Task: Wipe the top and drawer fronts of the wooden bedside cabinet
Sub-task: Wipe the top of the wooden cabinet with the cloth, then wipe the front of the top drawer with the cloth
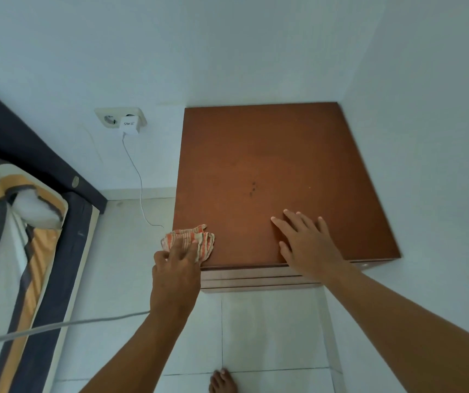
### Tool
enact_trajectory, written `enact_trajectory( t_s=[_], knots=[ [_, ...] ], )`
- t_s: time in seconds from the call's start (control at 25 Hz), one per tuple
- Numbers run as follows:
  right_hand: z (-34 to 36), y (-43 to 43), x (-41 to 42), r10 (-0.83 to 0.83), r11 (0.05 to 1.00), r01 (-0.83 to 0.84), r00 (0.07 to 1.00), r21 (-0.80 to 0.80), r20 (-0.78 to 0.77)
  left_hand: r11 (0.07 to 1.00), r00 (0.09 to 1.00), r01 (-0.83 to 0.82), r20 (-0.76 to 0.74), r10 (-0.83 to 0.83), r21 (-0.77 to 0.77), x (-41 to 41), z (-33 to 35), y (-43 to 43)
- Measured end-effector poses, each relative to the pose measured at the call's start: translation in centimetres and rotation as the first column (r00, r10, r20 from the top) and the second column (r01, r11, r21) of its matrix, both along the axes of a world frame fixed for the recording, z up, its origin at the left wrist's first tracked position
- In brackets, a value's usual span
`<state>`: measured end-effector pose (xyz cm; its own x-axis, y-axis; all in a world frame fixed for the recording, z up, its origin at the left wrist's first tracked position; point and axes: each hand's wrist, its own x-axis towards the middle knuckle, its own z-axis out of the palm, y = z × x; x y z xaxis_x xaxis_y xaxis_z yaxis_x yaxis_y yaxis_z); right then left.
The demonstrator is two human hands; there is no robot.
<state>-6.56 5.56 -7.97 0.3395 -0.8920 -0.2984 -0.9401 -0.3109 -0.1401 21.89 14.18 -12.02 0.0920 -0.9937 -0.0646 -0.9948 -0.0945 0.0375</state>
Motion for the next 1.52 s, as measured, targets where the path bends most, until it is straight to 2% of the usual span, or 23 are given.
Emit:
enact_trajectory(
  t_s=[0.16,0.28,0.36,0.44,0.52,0.6,0.72,0.84,0.92,1.0,1.04,1.16,1.24,1.4,1.48,1.52],
  knots=[
    [2.0,-0.3,-2.2,-0.035,0.999,0.033,0.999,0.037,0.042,0.998,0.994,-0.052,-0.103,0.048,-0.039,-2.0,1.1,0.7],
    [2.8,-0.3,-2.8,-0.058,0.997,0.055,0.996,0.054,0.061,0.999,0.988,-0.003,-0.157,-0.002,-0.032,-3.3,2.3,-0.2],
    [2.8,0.4,-2.9,-0.034,0.999,0.029,0.992,0.043,0.118,0.998,0.948,0.062,-0.312,-0.069,-0.030,-4.5,3.5,-0.6],
    [2.5,1.2,-2.7,-0.014,0.996,-0.009,0.962,0.084,0.272,0.992,0.883,0.121,-0.453,-0.126,-0.039,-6.3,5.1,-0.6],
    [2.6,2.1,-1.9,0.003,0.985,-0.078,0.897,0.152,0.442,0.984,0.827,0.131,-0.534,-0.174,-0.119,-8.4,6.3,-0.4],
    [2.9,2.8,-1.0,-0.031,0.967,-0.121,0.816,0.223,0.577,0.981,0.758,0.053,-0.632,-0.161,-0.186,-9.9,7.3,-0.7],
    [4.6,3.2,-0.4,-0.252,0.923,-0.056,0.658,0.380,0.710,0.976,0.677,-0.030,-0.723,-0.140,-0.217,-11.0,8.6,-1.1],
    [5.9,3.2,-0.7,-0.396,0.890,0.027,0.539,0.455,0.743,0.962,0.579,-0.193,-0.814,-0.048,-0.194,-11.3,9.9,-1.1],
    [5.9,3.8,-0.7,-0.571,0.806,0.083,0.371,0.587,0.732,0.956,0.466,-0.273,-0.884,0.033,-0.109,-11.4,10.5,-0.7],
    [5.5,4.9,-0.5,-0.680,0.732,0.167,0.245,0.661,0.691,0.966,0.362,-0.260,-0.926,0.110,0.014,-11.4,10.4,-0.1],
    [5.4,5.4,-0.4,-0.689,0.725,0.244,0.238,0.644,0.685,0.971,0.344,-0.231,-0.928,0.140,0.061,-11.4,10.0,0.2],
    [4.6,7.0,-0.4,-0.660,0.732,0.471,0.311,0.492,0.684,0.980,0.389,-0.149,-0.904,0.179,0.130,-11.4,8.3,1.7],
    [3.9,8.2,-1.2,-0.624,0.754,0.532,0.401,0.384,0.670,0.985,0.493,-0.114,-0.853,0.171,0.132,-11.2,7.2,2.8],
    [1.3,11.0,-2.3,-0.553,0.833,0.452,0.682,0.319,0.479,0.973,0.688,-0.076,-0.695,0.209,0.218,-9.5,4.5,5.2],
    [-0.7,12.2,-2.7,-0.407,0.913,0.378,0.856,0.153,0.318,0.964,0.779,-0.096,-0.584,0.228,0.247,-8.2,3.1,6.1],
    [-1.7,12.6,-2.7,-0.351,0.936,0.340,0.891,0.090,0.288,0.963,0.808,-0.107,-0.543,0.229,0.246,-7.6,3.0,6.5]
  ],
)
